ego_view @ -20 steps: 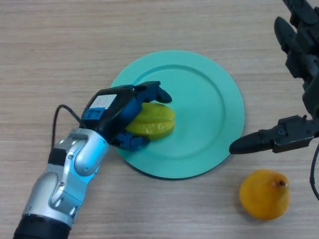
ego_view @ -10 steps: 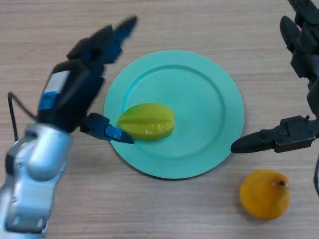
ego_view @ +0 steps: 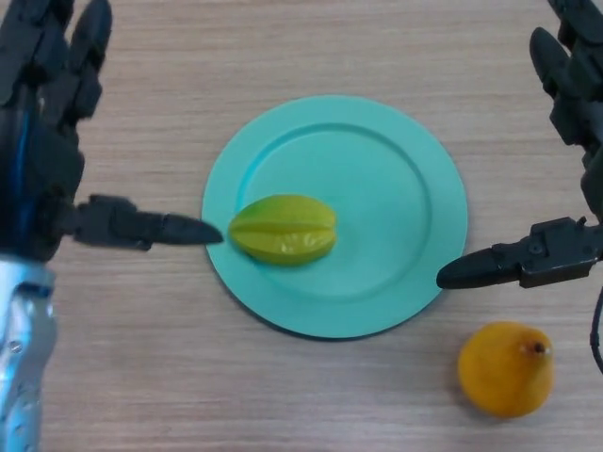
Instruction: Pick up the yellow starfruit and place it on the plate
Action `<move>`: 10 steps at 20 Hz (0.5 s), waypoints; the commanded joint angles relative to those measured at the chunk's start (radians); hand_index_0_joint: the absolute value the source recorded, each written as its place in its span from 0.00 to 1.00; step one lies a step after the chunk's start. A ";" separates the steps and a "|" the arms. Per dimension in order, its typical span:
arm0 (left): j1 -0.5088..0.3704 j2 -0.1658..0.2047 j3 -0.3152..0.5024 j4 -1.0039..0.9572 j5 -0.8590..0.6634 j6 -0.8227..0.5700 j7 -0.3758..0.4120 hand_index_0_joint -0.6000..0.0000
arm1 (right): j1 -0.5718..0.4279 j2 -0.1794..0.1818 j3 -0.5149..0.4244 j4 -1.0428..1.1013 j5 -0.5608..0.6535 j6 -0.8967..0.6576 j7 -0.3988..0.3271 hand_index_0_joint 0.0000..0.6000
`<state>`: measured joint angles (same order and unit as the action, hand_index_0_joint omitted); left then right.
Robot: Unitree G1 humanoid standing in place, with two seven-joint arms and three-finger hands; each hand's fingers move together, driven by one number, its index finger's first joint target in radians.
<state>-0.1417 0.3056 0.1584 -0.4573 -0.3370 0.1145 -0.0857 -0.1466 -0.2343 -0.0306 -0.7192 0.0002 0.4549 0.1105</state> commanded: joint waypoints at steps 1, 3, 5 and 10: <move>0.003 0.030 0.090 -0.070 -0.036 -0.056 -0.028 1.00 | -0.019 -0.029 -0.075 -0.063 0.057 -0.123 -0.042 0.00; 0.025 0.032 0.114 -0.067 -0.023 -0.040 -0.054 1.00 | -0.006 -0.033 -0.079 -0.052 0.061 -0.143 -0.047 0.00; 0.025 0.043 0.137 -0.055 -0.032 -0.033 -0.064 1.00 | -0.011 -0.038 -0.077 -0.055 0.059 -0.133 -0.044 0.00; 0.019 0.042 0.130 -0.061 0.016 -0.036 -0.055 1.00 | -0.002 -0.034 -0.078 -0.040 0.079 -0.161 -0.036 0.00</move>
<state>-0.0933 0.3124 0.2277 -0.4641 -0.3230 0.1725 -0.1417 -0.1240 -0.2461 -0.0617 -0.7135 0.0398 0.4482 0.0930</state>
